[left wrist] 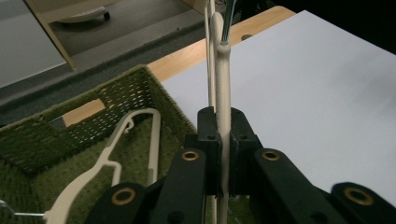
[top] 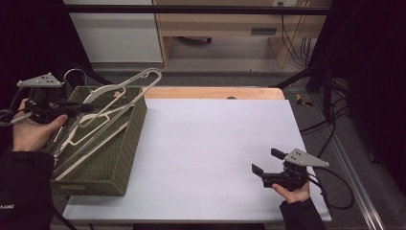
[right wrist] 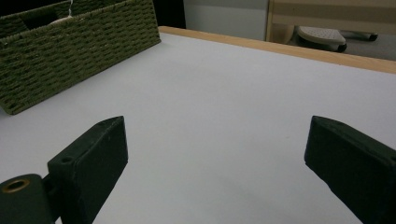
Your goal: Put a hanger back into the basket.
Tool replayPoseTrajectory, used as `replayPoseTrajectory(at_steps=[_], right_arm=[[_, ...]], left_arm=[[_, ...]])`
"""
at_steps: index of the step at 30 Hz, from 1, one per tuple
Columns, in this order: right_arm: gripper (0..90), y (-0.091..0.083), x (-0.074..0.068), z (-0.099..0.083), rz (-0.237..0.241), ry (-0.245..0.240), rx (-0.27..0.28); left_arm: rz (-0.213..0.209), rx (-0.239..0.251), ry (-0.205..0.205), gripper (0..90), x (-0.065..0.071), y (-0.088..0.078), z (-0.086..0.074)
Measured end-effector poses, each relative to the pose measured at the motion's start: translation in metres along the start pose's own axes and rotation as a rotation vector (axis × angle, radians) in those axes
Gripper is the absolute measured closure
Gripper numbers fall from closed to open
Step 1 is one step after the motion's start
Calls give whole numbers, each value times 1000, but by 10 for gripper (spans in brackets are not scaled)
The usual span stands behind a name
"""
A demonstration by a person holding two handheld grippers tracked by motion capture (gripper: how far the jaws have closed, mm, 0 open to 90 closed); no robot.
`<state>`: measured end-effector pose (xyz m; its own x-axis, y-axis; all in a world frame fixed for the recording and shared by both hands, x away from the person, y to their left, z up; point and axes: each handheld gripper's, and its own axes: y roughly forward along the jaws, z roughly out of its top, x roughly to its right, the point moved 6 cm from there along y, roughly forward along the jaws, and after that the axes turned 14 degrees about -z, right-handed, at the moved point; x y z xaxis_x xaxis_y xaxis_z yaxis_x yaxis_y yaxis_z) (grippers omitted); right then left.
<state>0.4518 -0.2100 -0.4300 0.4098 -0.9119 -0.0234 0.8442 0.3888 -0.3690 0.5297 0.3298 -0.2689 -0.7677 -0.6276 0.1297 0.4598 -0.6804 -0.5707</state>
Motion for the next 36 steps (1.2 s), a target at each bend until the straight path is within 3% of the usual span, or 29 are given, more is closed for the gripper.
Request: replayPoseTrajectory(at_steps=[6,11,15,19,26,28,31,34,36], right_arm=[[67,2,-1,-2,4,-7,-13],[67,3,-2,-2,3,-6,-14],[67,3,-1,-2,-1,-6,-15],[68,3,0,-3,1,-7,-17],[67,3,-1,-3,1,-5,-19],[67,3,-1,-3,0,-5,-19],[67,3,-1,-4,4,-8,-19],[68,3,-1,-3,4,-6,-17],[68,3,-1,-3,5,-11,-17]], left_arm=[[41,1,-11,857,-26,-5,-16],[54,15,-66,856,-51,-7,-34],[53,11,-86,856,-60,-6,-45],[71,-26,-104,856,-67,-5,-57],[60,-35,-147,857,-76,0,-73],[45,-37,-157,856,-76,6,-76],[41,-79,-178,856,-77,18,-84],[30,-81,-200,856,-79,27,-91],[29,-125,-219,856,-80,33,-97]])
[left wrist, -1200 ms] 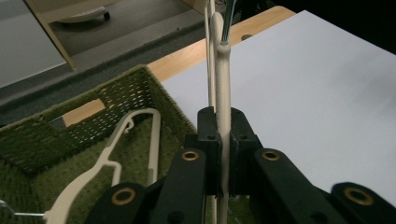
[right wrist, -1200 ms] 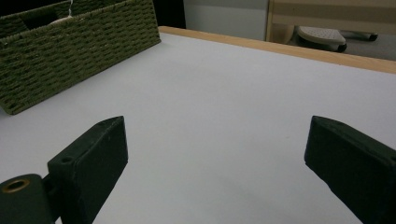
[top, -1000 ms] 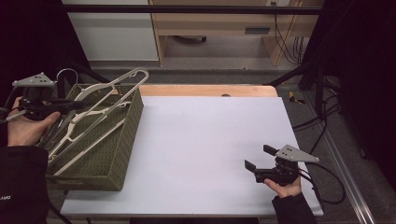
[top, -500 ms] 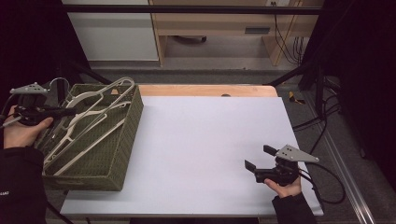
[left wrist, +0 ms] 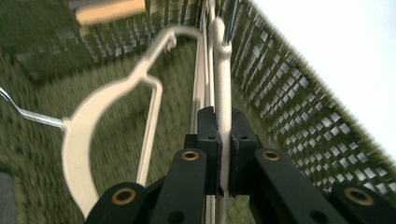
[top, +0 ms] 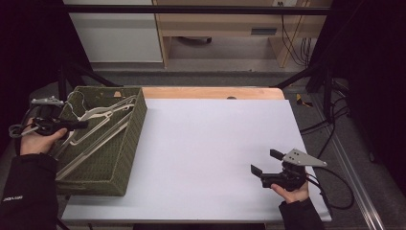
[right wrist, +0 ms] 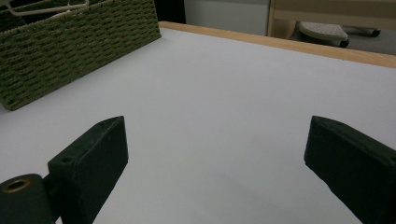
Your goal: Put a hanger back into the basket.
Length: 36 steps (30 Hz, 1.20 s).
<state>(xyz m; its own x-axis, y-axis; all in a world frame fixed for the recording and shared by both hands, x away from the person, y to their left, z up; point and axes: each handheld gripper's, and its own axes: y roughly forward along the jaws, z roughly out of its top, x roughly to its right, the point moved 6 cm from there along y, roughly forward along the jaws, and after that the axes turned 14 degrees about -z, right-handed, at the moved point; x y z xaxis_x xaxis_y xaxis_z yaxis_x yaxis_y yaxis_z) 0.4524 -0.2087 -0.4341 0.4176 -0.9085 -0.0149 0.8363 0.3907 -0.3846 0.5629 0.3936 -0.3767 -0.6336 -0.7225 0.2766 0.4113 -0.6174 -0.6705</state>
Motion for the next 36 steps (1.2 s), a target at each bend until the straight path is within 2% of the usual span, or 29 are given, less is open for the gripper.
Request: replayPoseTrajectory(at_steps=[4,6,8,11,13,15,17,19,22,24,25,27,29,32,33,36], right_arm=[[67,1,-1,0,1,4,-4],[68,1,-1,0,0,4,-4],[68,1,0,0,0,4,-3],[68,1,-1,0,0,6,-5],[67,1,-2,-1,1,6,-8],[66,2,-2,-1,-1,2,-10],[66,2,-2,-2,-2,5,-12],[66,3,-2,-2,-1,6,-11],[65,2,-2,-1,-3,9,-9],[65,2,-1,-2,0,0,-7],[65,2,-1,-2,0,2,-9],[65,2,-1,-2,-2,1,-7],[66,2,-2,-2,-3,9,-6],[65,2,-1,-2,0,5,-4],[65,2,-1,-2,0,8,-4],[65,1,0,-1,5,18,8]], left_arm=[[0,9,-34,852,-5,13,-7],[22,3,-50,848,-9,17,-12],[52,32,-61,836,-14,15,-15],[159,64,-98,803,-26,12,-21],[200,73,-147,769,-32,10,-27],[245,74,-164,698,-37,6,-32],[260,92,-182,653,-39,2,-36],[269,149,-205,593,-39,-5,-39],[252,212,-242,524,-33,-14,-42],[240,246,-235,482,-24,-19,-43],[229,256,-218,467,-20,-21,-43],[181,313,-195,427,-4,-22,-42],[150,360,-148,386,14,-23,-40],[114,387,-78,297,43,-19,-39],[104,392,-48,268,56,-17,-38],[77,408,13,127,86,-8,-33]])
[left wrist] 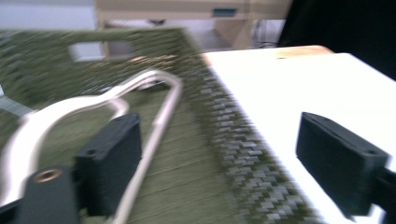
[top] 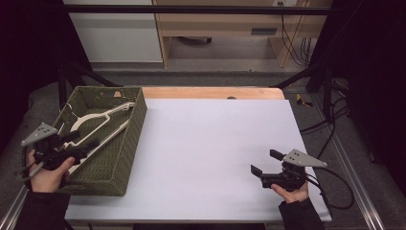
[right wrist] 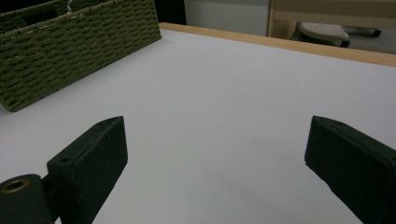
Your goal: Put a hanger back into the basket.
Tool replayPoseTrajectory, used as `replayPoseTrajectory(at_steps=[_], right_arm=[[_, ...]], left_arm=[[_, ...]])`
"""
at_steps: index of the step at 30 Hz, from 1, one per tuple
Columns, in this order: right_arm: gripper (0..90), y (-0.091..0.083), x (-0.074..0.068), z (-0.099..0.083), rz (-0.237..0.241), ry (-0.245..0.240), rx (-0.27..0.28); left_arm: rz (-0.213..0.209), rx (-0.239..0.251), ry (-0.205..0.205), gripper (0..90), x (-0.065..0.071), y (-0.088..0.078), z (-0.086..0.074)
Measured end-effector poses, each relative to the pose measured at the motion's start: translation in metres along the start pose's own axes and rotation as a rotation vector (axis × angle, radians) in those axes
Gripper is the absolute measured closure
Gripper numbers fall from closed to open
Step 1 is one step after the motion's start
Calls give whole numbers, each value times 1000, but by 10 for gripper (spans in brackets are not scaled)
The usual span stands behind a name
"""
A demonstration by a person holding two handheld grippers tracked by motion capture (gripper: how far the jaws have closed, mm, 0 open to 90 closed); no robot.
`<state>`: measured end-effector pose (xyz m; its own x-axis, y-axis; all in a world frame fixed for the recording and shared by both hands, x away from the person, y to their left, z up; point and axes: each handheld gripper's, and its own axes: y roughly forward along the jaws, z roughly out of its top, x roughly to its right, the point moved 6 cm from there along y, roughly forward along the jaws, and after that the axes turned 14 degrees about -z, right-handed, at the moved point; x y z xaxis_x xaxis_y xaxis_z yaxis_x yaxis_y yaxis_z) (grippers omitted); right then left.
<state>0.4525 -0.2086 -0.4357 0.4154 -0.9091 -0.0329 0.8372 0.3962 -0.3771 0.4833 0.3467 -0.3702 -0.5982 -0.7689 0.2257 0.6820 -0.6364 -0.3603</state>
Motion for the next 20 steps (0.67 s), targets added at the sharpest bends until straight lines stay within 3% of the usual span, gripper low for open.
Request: replayPoseTrajectory(at_steps=[3,9,15,20], right_arm=[[62,0,0,0,5,5,2],[58,-3,0,2,16,8,21],[56,-7,1,3,31,19,37],[56,-8,4,4,33,22,43]], left_arm=[[-63,11,69,95,34,10,1],[-145,28,118,46,79,34,-8],[-180,-2,119,34,92,55,-24],[-172,-7,119,36,94,61,-29]])
